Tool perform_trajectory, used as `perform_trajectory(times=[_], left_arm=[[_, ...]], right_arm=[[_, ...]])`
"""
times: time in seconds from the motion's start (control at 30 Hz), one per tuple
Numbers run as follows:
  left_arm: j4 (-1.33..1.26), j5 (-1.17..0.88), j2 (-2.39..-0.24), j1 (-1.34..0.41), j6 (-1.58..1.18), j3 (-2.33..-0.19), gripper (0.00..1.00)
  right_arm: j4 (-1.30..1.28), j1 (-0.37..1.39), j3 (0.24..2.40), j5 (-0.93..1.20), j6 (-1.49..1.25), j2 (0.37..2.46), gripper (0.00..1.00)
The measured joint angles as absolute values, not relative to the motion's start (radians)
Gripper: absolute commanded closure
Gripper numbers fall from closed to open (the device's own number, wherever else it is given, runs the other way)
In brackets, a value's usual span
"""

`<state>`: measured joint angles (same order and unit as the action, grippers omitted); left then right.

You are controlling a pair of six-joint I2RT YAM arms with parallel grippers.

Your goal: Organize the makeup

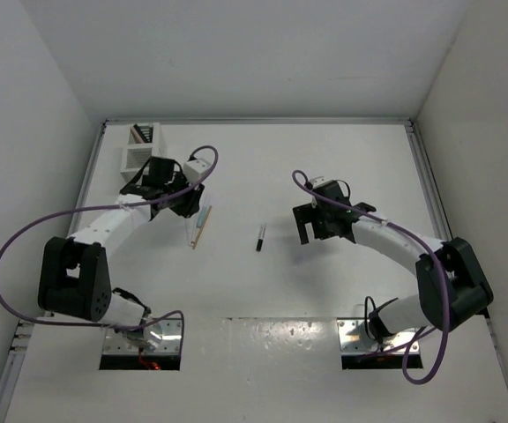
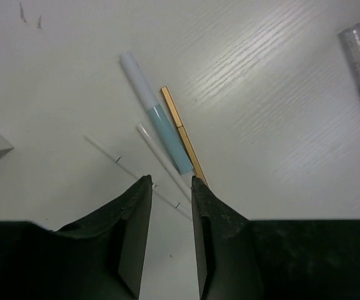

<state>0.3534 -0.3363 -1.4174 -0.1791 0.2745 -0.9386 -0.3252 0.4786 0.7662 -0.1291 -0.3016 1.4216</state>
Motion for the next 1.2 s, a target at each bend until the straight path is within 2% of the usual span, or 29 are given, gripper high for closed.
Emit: perform_trajectory(times=[0.07,0.1,0.2,0.37,0.7,0.73,0.83,1.07,1.2], left_arm=[[0.346,-0.287,-1.44,-0.206,0.263,-0.951,0.61],[0.345,-0.267,-1.455,-0.214,0.26,-0.964,0.57],[0.365,-0.215,-1.544,-0.236,0.235,-1.066,0.51],[0.344,-0.132,-1.703,-0.256,0.187,-1.226,0.51],[0.311,-0.069,-1.804,-0.296,0.154,-1.221,0.51],[0.303,-0.065,-1.816,-0.296,0.152,-1.221,0.56],[0.275,-0.055,-1.865,-0.296,0.148,-1.221,0.61],[0.249,-0.035,-1.934,-0.296,0.145,-1.222,0.64],[0.227,-0.032,-1.941,-0.296,0.14,-1.224,0.76]], right_arm=[[-0.327,0.481,0.756,-0.133,-0.312,1.421,0.0],[-0.327,0.482,0.75,-0.136,-0.316,1.421,0.0],[-0.327,0.487,0.731,-0.155,-0.333,1.421,0.0],[-0.33,0.498,0.718,-0.182,-0.352,1.421,0.0],[-0.339,0.502,0.718,-0.209,-0.352,1.423,0.0],[-0.339,0.502,0.717,-0.209,-0.352,1.425,0.0],[-0.342,0.502,0.712,-0.209,-0.354,1.431,0.0],[-0.35,0.502,0.679,-0.21,-0.36,1.432,0.0],[-0.352,0.502,0.662,-0.214,-0.364,1.435,0.0]])
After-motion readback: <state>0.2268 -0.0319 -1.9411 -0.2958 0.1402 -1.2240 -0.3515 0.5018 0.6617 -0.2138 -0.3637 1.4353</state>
